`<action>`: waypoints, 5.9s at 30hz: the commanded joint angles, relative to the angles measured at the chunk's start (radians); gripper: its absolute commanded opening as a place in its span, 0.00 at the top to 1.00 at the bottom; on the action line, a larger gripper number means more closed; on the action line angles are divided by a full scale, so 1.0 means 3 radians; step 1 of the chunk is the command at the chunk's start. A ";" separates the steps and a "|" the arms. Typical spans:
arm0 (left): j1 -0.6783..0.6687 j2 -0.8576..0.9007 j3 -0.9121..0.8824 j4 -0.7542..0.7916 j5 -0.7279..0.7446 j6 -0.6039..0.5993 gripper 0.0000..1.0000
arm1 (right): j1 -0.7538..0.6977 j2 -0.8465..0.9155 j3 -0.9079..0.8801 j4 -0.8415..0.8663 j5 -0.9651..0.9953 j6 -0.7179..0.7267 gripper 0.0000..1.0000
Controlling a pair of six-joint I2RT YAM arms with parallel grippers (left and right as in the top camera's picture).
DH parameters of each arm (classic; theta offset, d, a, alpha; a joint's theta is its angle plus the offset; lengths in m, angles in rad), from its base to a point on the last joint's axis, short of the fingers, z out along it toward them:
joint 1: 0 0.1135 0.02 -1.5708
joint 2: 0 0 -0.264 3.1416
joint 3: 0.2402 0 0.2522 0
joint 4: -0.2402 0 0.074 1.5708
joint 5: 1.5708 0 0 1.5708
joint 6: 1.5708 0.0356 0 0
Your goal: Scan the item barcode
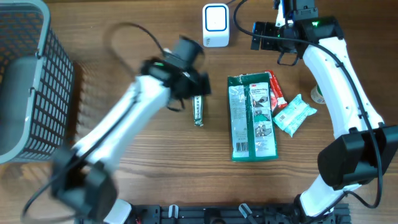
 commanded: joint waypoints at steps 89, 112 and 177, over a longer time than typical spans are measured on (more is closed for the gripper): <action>0.1303 -0.0894 0.0098 0.0011 -0.0832 -0.0046 0.00 | 0.0001 -0.0015 0.0037 0.0006 0.0056 0.0006 0.00; 0.1303 -0.0894 0.0098 0.0011 -0.0832 -0.0046 0.00 | 0.0001 -0.0015 0.0037 0.0006 0.0056 0.0006 0.00; 0.1303 -0.0894 0.0098 0.0011 -0.0832 -0.0046 0.00 | 0.0001 -0.1592 0.0028 0.0005 0.0056 0.0008 0.00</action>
